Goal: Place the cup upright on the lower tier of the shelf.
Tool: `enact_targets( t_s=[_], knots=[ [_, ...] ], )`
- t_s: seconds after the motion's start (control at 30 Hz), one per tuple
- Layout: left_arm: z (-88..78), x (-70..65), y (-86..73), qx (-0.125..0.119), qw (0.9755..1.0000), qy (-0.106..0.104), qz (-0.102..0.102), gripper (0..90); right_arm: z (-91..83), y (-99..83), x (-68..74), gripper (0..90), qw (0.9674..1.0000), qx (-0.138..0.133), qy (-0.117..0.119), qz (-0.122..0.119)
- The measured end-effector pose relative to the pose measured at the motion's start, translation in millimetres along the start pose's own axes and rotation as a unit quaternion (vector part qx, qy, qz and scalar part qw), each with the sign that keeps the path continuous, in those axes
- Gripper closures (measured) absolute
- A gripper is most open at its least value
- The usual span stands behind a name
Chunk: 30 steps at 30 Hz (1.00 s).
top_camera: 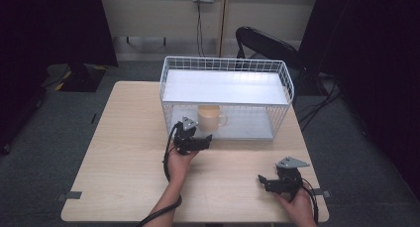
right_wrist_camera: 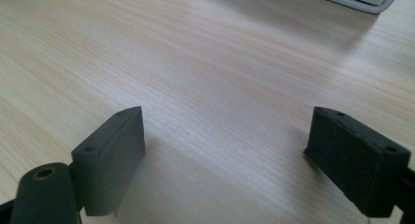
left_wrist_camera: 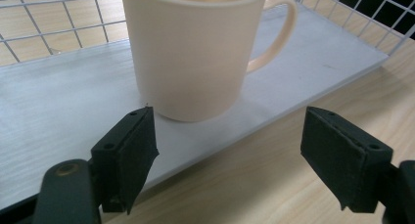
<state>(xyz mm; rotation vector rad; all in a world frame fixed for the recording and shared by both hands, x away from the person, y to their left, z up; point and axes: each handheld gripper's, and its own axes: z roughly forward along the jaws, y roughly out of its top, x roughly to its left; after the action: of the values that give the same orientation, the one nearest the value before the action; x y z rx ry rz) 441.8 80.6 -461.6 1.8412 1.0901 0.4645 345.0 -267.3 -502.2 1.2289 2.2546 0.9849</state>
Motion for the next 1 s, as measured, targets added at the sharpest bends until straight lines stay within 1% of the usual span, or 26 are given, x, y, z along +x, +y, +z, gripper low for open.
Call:
enact_targets(
  t_s=[0.03,0.07,0.1,0.13,0.17,0.2,0.23,0.27,0.3,0.37,0.47,0.63,0.67,0.8,0.9,0.97,1.0],
  knots=[
    [-2.0,0.8,0.6,0.004,1.0,-0.009,-0.001,19.7,0.0,0.0,0.0,13.4,1.0,0.0,0.0,0.0],
    [-2.8,1.1,0.9,0.012,0.9998,-0.01,0.008,19.6,0.1,0.0,0.0,13.4,1.0,0.0,0.0,0.0],
    [-3.4,0.5,1.3,0.018,0.9997,-0.007,0.016,19.8,0.0,0.0,0.0,13.4,1.0,0.0,0.0,0.0],
    [-4.3,0.1,1.4,0.019,0.9996,-0.007,0.021,19.7,0.0,0.0,0.0,13.4,1.0,0.0,0.0,0.0],
    [-6.1,0.7,1.3,0.02,0.9994,-0.014,0.026,18.8,0.0,0.0,0.0,13.4,1.0,0.0,0.0,0.0],
    [-6.1,0.7,1.3,0.02,0.9994,-0.014,0.026,17.9,0.0,0.0,0.0,13.4,1.0,0.0,0.0,0.0],
    [-9.1,2.1,1.2,0.015,0.9993,-0.024,0.023,17.7,0.1,0.0,0.0,13.4,1.0,0.0,0.0,0.0],
    [-10.8,3.3,1.1,0.015,0.9993,-0.027,0.022,17.7,0.0,0.0,0.0,13.4,1.0,0.0,0.0,0.0],
    [-12.8,4.9,1.2,0.018,0.9991,-0.03,0.026,17.7,0.0,0.0,0.0,13.4,1.0,0.0,0.0,0.0],
    [-15.2,6.3,0.7,0.016,0.999,-0.032,0.025,17.8,0.1,0.0,0.0,13.4,1.0,0.0,0.0,0.0],
    [-18.5,8.2,-1.0,0.021,0.9985,-0.04,0.03,17.7,0.1,0.0,0.0,13.4,1.0,0.0,0.0,0.0],
    [-25.7,8.1,-2.7,0.027,0.9975,-0.046,0.045,17.7,0.0,0.0,0.0,13.4,1.0,0.0,0.0,0.0],
    [-27.2,7.9,-2.8,0.025,0.9974,-0.048,0.046,17.7,0.0,0.0,0.0,13.4,1.0,0.0,0.0,0.0],
    [-33.2,6.8,-2.6,0.021,0.9974,-0.053,0.045,17.8,0.1,0.0,0.0,13.4,1.0,0.0,0.0,0.0],
    [-39.1,9.4,-4.6,0.021,0.9971,-0.056,0.047,17.8,0.0,0.0,0.0,13.4,1.0,0.0,0.0,0.0],
    [-41.6,10.2,-6.2,0.019,0.9974,-0.055,0.042,17.8,0.0,0.0,0.0,13.4,1.0,0.0,0.0,0.0],
    [-42.8,11.0,-7.1,0.02,0.9973,-0.055,0.045,17.8,0.0,0.0,0.0,13.4,1.0,0.0,0.0,0.0]
  ],
)
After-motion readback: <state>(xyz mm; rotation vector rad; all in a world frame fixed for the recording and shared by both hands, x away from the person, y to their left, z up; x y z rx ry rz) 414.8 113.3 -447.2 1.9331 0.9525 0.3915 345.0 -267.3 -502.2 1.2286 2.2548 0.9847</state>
